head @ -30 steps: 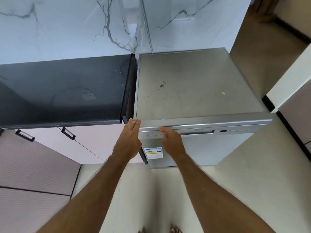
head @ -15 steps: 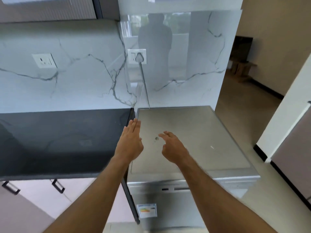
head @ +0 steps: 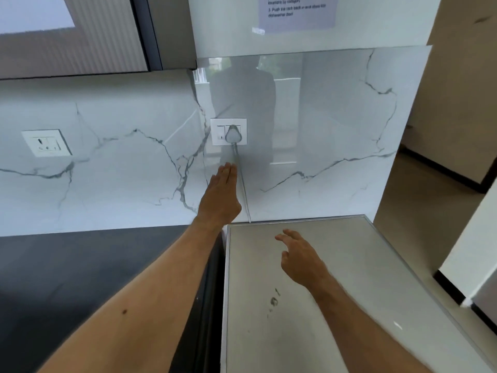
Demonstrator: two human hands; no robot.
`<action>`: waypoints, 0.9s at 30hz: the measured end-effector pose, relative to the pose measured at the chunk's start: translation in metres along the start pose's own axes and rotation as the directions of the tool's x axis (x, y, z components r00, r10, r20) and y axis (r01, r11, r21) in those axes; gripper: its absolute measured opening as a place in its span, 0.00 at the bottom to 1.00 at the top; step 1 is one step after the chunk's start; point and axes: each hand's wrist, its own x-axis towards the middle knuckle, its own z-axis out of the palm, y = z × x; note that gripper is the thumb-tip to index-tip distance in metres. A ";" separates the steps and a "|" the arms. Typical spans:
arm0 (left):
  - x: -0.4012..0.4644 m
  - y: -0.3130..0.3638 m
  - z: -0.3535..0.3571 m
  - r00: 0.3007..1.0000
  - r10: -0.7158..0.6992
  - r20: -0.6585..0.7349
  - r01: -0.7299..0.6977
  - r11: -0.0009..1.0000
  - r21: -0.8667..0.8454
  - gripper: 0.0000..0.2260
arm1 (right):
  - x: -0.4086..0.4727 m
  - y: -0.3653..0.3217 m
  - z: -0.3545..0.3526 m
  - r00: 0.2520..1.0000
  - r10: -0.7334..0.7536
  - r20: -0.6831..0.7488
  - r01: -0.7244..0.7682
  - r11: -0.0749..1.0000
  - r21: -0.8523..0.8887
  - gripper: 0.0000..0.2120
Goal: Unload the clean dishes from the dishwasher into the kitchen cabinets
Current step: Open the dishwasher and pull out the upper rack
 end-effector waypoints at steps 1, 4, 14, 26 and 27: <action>0.016 -0.007 0.004 1.000 0.012 0.001 -0.012 1.000 0.013 0.36 | 0.011 0.001 0.004 1.000 0.007 0.001 -0.007 1.000 0.003 0.25; 0.060 -0.021 0.011 1.000 0.006 -0.030 -0.005 1.000 0.028 0.38 | 0.036 0.006 0.019 1.000 0.019 0.008 -0.019 1.000 0.011 0.25; 0.152 -0.059 0.033 0.998 -0.047 0.036 0.044 0.997 0.062 0.34 | 0.084 0.016 0.044 0.997 0.053 0.057 -0.054 0.998 0.019 0.24; 0.176 -0.077 0.050 0.996 0.036 -0.082 -0.028 0.995 0.098 0.32 | 0.099 0.028 0.056 0.995 0.079 0.061 -0.080 0.996 0.026 0.24; 0.176 -0.076 0.049 0.996 0.036 -0.078 -0.029 0.995 0.097 0.32 | 0.097 0.027 0.056 0.995 0.077 0.066 -0.078 0.997 0.025 0.24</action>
